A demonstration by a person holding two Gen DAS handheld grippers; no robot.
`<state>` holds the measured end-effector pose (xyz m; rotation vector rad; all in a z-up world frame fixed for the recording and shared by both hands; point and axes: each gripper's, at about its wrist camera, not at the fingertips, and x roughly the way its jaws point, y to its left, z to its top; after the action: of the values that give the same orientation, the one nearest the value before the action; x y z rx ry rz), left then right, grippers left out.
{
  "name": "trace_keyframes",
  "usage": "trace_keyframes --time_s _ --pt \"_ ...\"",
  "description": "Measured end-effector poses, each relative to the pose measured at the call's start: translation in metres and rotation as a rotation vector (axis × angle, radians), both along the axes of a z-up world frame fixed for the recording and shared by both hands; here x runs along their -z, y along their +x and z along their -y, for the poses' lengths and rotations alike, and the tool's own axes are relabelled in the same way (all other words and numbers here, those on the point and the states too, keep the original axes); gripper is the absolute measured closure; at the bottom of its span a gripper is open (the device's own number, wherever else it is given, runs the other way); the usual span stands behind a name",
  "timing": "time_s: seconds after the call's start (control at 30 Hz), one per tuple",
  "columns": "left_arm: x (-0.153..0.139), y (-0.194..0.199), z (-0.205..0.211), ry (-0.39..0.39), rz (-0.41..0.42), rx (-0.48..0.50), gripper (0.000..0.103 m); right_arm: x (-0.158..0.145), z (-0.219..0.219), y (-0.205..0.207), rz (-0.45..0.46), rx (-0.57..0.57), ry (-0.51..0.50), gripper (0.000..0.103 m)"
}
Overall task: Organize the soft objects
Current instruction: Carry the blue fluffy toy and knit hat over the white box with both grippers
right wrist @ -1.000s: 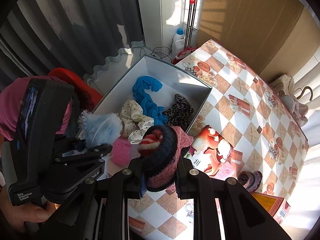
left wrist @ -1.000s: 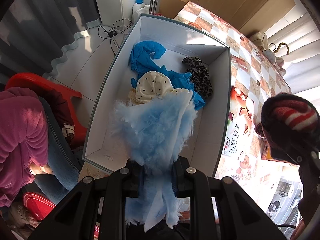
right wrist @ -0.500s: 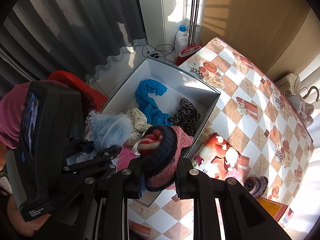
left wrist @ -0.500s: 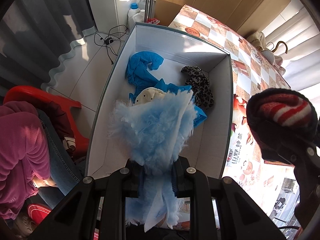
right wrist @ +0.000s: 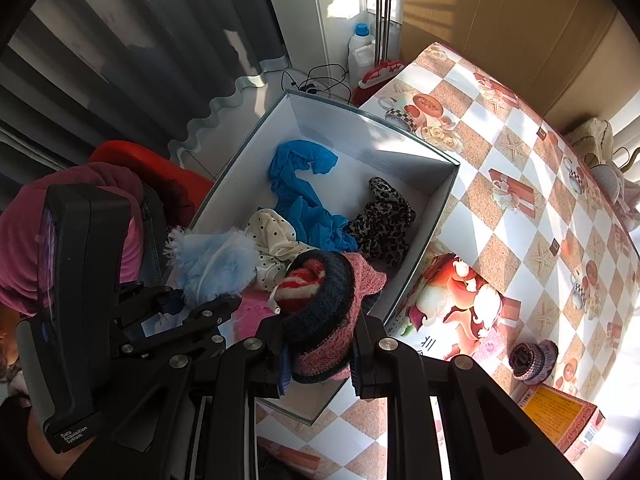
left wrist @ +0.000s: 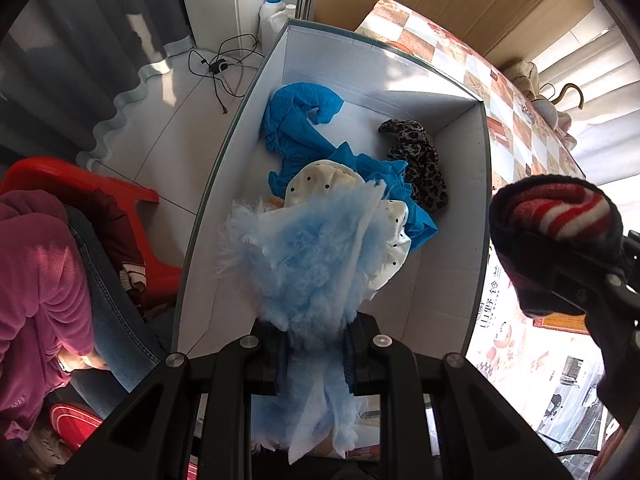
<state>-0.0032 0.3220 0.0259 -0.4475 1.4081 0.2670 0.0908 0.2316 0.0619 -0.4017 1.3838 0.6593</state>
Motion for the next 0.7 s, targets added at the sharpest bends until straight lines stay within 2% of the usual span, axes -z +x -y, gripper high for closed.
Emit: trace_keyframes --time_s 0.7 --pt "0.005 0.004 0.003 0.062 0.008 0.049 0.080 0.012 -0.009 0.004 -0.014 0.001 -0.018 0.081"
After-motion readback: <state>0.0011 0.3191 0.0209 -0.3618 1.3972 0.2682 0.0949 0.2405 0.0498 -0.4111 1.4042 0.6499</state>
